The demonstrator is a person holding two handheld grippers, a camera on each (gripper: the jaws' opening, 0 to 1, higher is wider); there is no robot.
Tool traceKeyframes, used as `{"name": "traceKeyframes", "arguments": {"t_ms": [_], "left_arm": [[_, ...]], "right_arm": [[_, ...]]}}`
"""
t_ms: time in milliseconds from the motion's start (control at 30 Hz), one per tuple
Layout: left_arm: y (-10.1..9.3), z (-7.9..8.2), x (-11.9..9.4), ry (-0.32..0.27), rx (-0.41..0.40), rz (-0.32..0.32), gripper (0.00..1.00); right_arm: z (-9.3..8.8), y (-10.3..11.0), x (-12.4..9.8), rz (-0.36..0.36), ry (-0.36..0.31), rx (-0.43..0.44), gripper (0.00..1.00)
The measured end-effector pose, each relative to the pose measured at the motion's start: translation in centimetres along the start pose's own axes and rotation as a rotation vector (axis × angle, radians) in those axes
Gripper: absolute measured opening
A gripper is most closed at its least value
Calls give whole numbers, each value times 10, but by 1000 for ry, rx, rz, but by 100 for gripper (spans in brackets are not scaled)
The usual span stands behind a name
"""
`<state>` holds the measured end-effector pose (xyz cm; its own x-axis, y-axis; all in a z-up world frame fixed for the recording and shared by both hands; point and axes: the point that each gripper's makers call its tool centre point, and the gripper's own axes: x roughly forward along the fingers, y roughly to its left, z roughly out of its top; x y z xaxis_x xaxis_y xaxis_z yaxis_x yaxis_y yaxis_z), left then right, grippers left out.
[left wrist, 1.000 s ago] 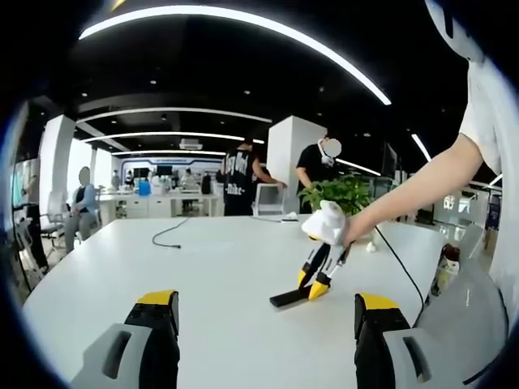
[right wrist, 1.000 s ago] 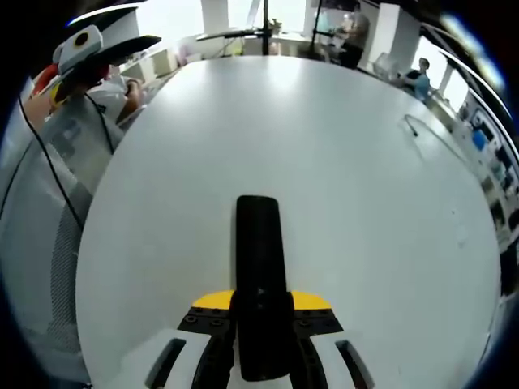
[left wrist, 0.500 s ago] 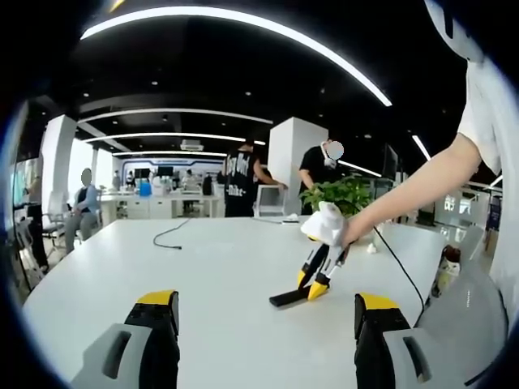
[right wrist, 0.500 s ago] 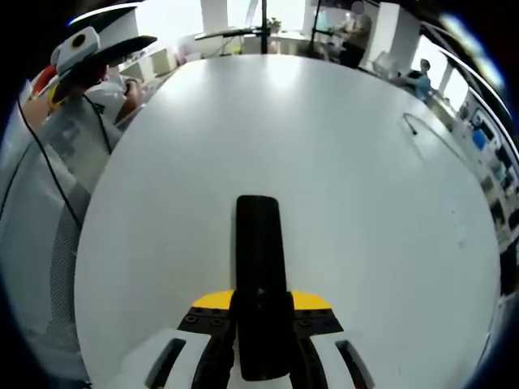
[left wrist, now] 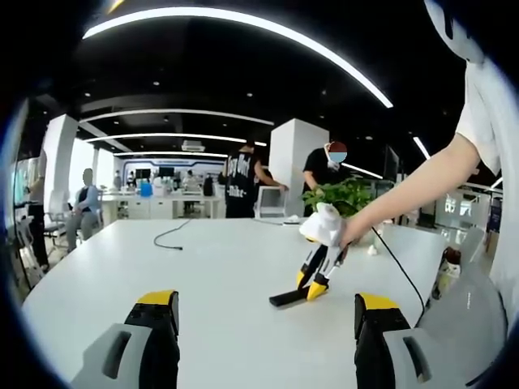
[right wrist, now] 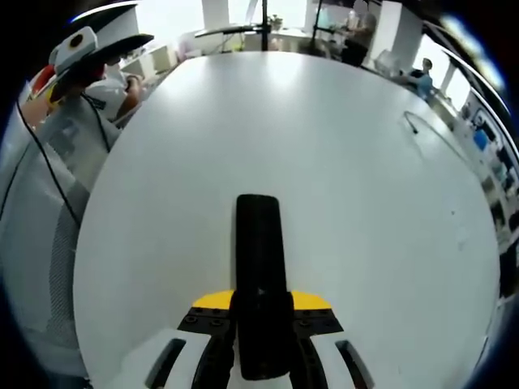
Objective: Press the specified remote control buttons in sequence, fully releasing each button before pressing the next.
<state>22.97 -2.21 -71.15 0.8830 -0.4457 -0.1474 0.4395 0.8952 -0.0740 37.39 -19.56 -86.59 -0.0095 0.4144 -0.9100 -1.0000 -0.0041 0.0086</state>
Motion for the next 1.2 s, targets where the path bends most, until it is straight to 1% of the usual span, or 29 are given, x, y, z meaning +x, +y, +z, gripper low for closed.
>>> {"name": "traceKeyframes", "arguments": {"t_ms": [600,1200], "left_arm": [[0,-3,1,10,-3,-5,92],[-2,-4,2,25,0,-9,92]], "right_arm": [[-1,-9,0,4,18,-6,21],[0,-15,-1,3,21,-6,21]]}}
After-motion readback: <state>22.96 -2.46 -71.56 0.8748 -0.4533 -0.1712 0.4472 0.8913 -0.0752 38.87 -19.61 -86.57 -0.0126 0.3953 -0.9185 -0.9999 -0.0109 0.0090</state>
